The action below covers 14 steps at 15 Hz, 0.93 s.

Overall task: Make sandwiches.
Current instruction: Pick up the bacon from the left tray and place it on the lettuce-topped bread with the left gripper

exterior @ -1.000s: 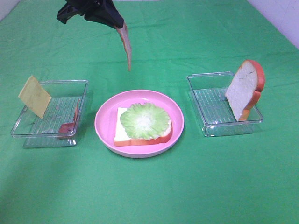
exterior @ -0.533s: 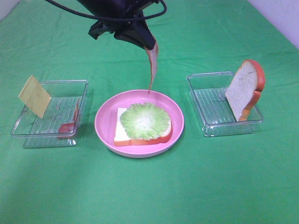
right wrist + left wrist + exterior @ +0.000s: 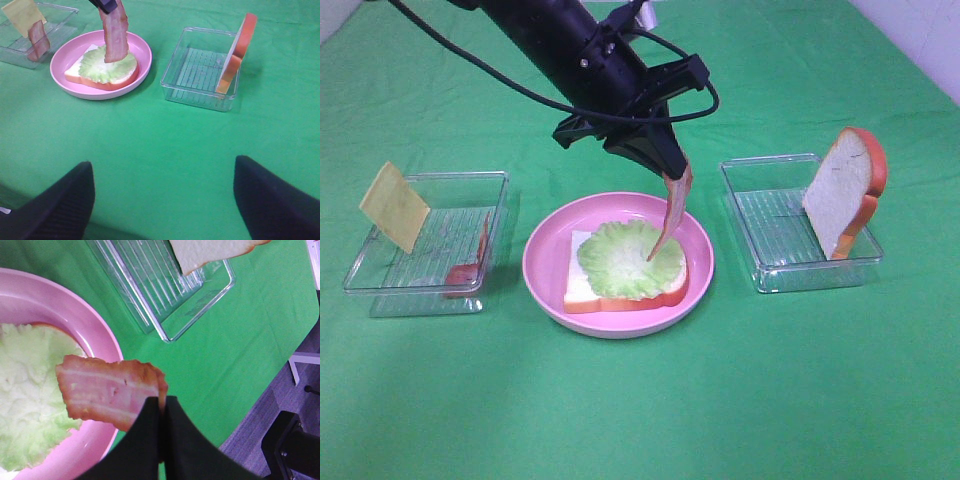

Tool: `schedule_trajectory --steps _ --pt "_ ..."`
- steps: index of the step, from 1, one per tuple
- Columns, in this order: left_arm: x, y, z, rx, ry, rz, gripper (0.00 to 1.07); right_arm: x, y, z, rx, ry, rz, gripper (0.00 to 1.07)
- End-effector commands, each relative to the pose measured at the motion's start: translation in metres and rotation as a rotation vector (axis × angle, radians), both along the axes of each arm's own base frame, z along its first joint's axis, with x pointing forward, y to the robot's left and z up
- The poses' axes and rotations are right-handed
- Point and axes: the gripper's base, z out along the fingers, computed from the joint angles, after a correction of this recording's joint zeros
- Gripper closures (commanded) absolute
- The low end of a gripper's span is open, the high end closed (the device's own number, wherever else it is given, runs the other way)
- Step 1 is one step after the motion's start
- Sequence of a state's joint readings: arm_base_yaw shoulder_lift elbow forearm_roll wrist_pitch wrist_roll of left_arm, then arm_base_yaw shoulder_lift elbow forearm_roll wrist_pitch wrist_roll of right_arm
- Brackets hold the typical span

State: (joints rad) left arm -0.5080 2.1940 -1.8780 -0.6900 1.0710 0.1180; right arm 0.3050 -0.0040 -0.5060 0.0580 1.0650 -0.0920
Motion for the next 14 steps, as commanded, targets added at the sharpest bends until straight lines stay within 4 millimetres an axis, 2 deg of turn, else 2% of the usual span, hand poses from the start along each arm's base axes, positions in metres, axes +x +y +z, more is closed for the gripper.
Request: schedule_trajectory --steps 1,5,10,11,14 --pt "-0.003 -0.011 -0.019 0.015 0.031 -0.031 1.07 -0.002 -0.001 -0.001 0.000 -0.025 0.006 0.37" --pt "0.005 0.005 -0.028 0.147 -0.023 -0.034 1.07 -0.002 -0.001 -0.001 0.000 -0.025 0.006 0.37" --pt "0.014 0.022 -0.020 0.280 -0.113 0.027 1.07 -0.002 -0.001 -0.001 0.000 -0.025 0.006 0.37" --pt "0.014 0.022 -0.031 0.301 -0.084 0.012 1.07 -0.002 -0.001 -0.001 0.000 -0.025 0.006 0.37" --pt "0.020 0.030 -0.035 0.390 -0.131 0.050 1.07 -0.002 -0.001 -0.001 0.000 -0.025 0.006 0.37"
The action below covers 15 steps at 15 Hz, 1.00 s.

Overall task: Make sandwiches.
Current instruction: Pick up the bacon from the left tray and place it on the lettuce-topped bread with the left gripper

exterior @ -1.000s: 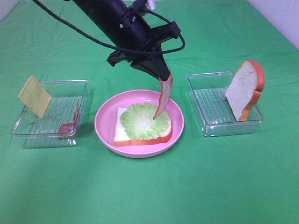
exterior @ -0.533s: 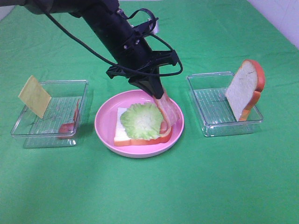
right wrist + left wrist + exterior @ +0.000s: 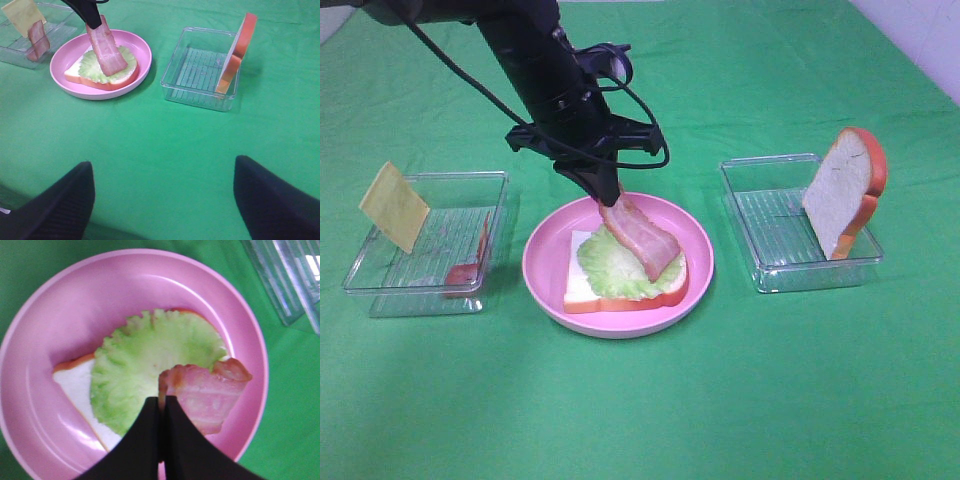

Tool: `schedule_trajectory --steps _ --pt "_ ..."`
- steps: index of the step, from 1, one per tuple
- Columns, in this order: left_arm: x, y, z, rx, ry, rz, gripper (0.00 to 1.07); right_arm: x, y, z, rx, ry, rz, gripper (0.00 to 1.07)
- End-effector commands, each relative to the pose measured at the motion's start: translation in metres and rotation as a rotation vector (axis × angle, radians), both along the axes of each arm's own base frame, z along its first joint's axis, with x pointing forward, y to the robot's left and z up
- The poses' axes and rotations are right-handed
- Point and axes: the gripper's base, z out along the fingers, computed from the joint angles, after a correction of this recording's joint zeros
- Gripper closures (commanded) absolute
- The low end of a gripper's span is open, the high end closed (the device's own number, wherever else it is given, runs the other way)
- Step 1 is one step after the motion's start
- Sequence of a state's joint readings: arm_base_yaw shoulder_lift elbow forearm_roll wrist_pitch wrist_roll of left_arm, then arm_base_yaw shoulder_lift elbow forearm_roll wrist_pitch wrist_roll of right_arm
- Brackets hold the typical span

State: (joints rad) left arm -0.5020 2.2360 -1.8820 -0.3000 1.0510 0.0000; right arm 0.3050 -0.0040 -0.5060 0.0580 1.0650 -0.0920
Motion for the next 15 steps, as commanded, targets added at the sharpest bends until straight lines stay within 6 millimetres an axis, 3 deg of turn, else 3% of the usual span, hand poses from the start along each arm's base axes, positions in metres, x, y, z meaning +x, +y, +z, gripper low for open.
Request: schedule_trajectory --steps 1,7,10,12,15 --pt "0.0055 0.0064 -0.0027 0.075 -0.052 0.039 1.07 -0.0019 -0.0010 -0.0007 0.000 -0.025 0.006 0.37" --pt "0.0049 -0.0011 -0.0028 -0.012 -0.023 0.072 1.06 -0.0019 -0.0010 -0.0007 0.000 -0.025 0.006 0.37" --pt "0.0043 -0.0009 -0.0039 -0.007 -0.014 0.069 0.79 -0.0019 -0.0010 -0.0007 0.000 -0.025 0.006 0.37" --pt "0.0052 -0.0011 -0.0037 -0.011 -0.023 0.072 0.56 -0.0019 -0.0010 -0.0007 0.000 -0.025 0.006 0.37" --pt "0.0067 0.0011 0.0048 0.000 -0.069 0.066 0.42 -0.0019 -0.0010 -0.0007 0.000 -0.025 0.006 0.37"
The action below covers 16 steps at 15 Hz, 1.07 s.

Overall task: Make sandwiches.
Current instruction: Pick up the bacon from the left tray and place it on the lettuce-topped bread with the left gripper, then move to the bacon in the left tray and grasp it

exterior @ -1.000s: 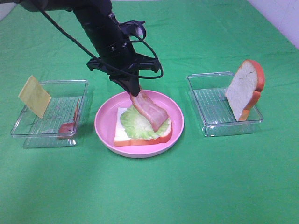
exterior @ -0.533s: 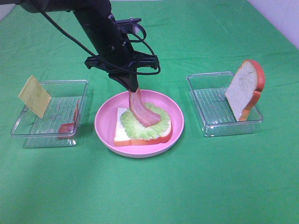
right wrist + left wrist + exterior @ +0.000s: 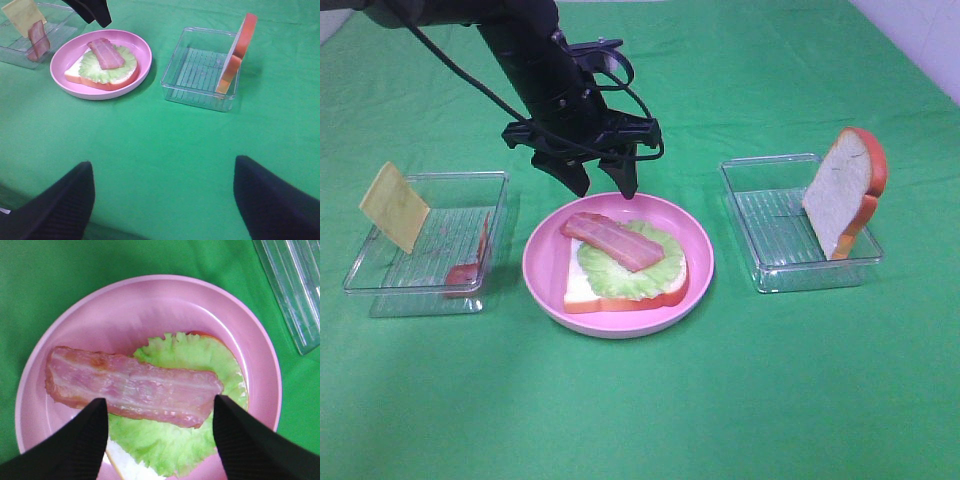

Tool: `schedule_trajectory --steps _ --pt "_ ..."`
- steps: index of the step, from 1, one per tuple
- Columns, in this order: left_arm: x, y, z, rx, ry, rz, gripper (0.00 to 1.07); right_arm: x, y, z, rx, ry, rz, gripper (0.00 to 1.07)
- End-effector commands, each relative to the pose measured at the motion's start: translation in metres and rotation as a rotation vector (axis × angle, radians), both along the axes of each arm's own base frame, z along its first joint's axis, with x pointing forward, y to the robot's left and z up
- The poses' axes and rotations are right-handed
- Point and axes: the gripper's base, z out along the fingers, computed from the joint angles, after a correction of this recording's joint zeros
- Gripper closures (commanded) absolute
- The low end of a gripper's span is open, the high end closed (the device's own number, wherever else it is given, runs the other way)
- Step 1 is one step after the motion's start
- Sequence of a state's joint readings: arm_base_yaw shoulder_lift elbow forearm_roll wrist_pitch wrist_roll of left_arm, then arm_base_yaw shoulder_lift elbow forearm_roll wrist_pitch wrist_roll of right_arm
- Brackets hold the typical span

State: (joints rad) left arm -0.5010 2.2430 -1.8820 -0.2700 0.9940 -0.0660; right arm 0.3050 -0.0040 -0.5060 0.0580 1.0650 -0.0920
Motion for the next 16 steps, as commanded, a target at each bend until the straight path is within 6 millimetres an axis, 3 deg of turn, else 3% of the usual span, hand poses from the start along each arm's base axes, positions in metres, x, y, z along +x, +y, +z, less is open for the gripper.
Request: schedule_trajectory --steps 1,6,10,16 --pt "0.001 0.002 0.014 0.012 -0.060 -0.007 0.40 -0.002 -0.001 -0.001 0.000 -0.025 0.006 0.37" --pt "0.000 0.007 0.042 0.048 -0.087 0.017 0.38 -0.002 -0.001 -0.001 0.000 -0.025 0.006 0.37" --pt "0.000 0.024 0.059 0.213 -0.053 0.130 0.38 -0.002 -0.001 -0.001 0.000 -0.025 0.006 0.37" --pt "-0.005 0.025 0.062 0.211 -0.006 0.161 0.38 -0.002 -0.001 -0.001 0.000 -0.026 0.005 0.37"
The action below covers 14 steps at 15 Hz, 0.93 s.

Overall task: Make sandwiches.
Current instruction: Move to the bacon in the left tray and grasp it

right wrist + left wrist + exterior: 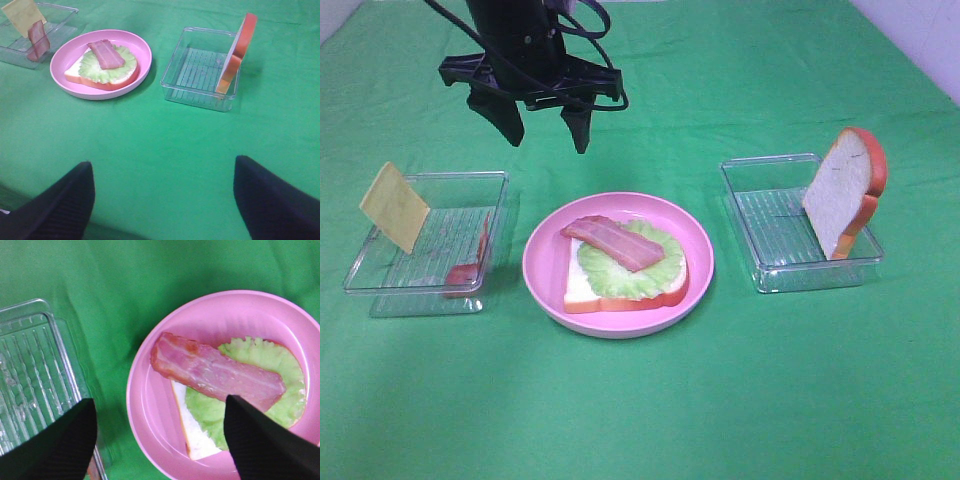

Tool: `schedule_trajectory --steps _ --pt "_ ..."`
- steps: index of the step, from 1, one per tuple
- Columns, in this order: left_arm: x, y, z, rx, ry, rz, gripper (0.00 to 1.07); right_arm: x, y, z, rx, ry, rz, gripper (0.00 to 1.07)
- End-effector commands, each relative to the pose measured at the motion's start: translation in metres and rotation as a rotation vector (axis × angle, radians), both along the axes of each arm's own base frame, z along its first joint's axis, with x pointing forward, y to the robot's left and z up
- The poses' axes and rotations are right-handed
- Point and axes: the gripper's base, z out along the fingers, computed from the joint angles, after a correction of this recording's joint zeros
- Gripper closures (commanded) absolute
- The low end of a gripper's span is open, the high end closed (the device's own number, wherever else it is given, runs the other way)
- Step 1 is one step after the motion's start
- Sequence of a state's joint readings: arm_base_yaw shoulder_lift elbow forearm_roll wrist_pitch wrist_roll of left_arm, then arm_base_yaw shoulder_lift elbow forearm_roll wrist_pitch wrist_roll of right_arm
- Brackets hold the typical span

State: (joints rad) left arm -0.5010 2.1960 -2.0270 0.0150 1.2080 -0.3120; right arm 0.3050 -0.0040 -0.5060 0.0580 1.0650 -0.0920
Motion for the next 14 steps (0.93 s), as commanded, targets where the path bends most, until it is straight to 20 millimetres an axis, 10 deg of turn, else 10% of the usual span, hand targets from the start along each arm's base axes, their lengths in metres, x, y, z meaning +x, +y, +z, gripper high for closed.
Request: schedule_trajectory --steps 1,14 --pt "-0.011 0.004 0.011 0.008 0.050 0.009 0.38 -0.002 -0.001 -0.001 0.000 -0.026 0.005 0.37" --pt "-0.092 0.059 -0.013 0.203 0.212 0.129 0.43 -0.002 -0.001 -0.001 0.000 -0.025 0.005 0.37"
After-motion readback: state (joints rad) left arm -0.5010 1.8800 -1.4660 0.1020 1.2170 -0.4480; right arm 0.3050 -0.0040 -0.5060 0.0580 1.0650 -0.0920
